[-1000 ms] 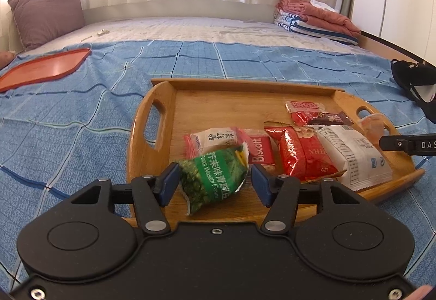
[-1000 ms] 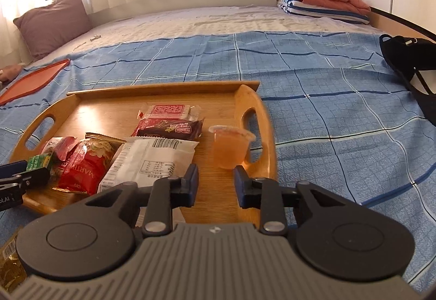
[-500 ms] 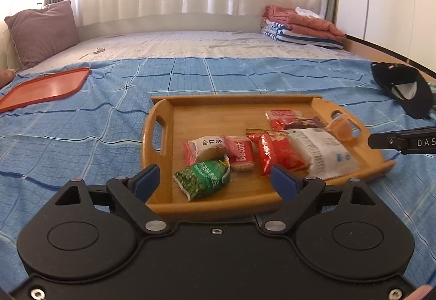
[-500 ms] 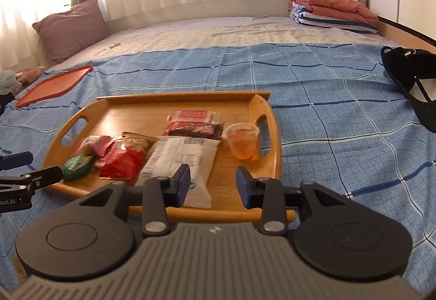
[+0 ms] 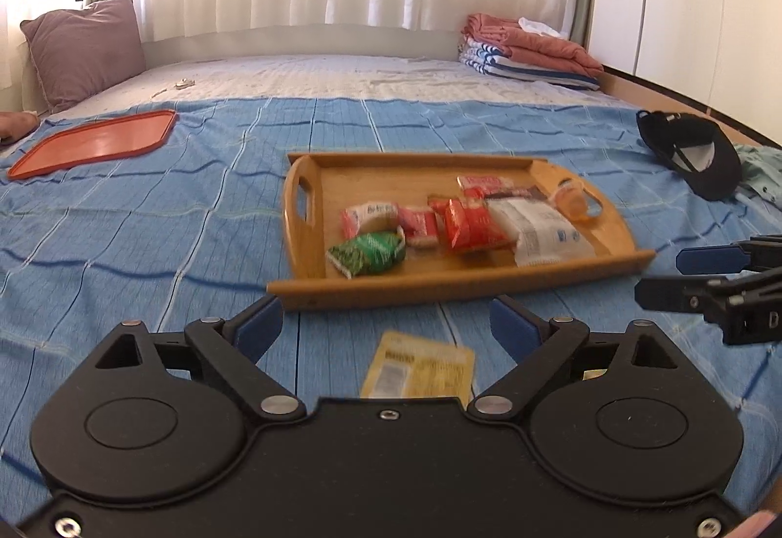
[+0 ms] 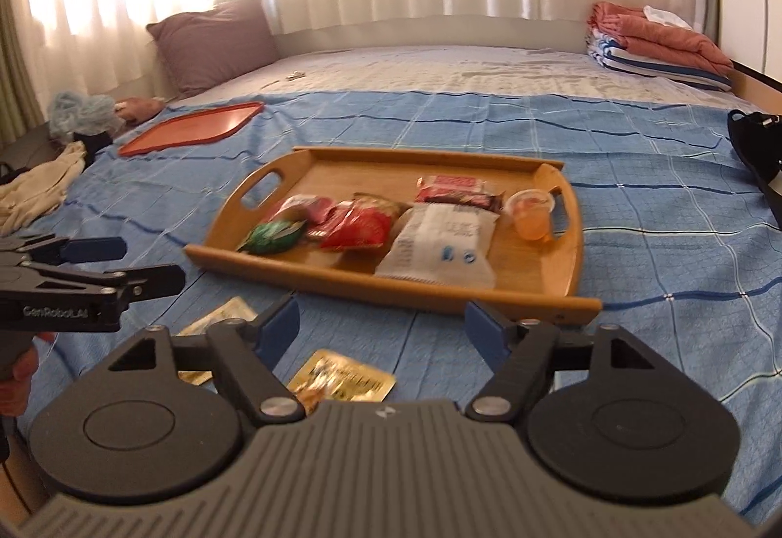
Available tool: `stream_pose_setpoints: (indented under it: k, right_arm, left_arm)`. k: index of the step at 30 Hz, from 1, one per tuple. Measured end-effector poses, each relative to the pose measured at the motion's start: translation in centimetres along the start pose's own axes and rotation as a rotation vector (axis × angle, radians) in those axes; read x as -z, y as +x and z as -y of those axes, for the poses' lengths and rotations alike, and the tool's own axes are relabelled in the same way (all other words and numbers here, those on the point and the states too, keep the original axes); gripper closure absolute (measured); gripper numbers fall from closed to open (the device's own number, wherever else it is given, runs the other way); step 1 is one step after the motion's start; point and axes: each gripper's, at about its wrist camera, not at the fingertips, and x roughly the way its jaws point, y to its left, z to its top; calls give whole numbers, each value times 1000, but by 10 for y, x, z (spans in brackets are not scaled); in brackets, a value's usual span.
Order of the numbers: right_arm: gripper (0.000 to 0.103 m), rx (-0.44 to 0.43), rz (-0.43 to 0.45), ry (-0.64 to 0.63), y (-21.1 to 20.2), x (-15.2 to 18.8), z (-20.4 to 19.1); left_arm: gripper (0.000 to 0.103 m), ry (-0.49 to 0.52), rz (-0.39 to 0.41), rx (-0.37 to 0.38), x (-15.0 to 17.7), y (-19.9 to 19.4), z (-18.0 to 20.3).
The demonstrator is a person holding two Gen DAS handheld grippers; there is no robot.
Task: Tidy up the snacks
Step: 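Move both tools back over the gold sachets and chocolate-nut bar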
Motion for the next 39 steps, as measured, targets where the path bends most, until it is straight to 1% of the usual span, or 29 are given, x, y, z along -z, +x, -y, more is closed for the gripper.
stream_pose_setpoints:
  k: [5,8,11,16,28,33,39]
  right_arm:
    - [14,-14,-19,-55,-5,22,-18]
    - [14,-24,-40,-63,-2,33,-23]
    - [13,-39,-49,-65,1,41,-26]
    - [10,-52,-56,-98,5,51,-34]
    - [10,-58,-93,-127,22,60,-45]
    - [10,-64,-100,-117,27,61,-46]
    - [10,-67,-113,-113,35,63,-49]
  left_arm:
    - [11,10,-30,-4,21,-5,1]
    - [11,18,-49,-8,31,-3,2]
    - [11,31,-59,-15,38,-2,3]
    - [11,38,-76,-7,46,3,5]
    - [10,42,-114,0,59,18,4]
    - [9,65,-109,2,62,20,8]
    - [8,70,-107,7,63,24,11]
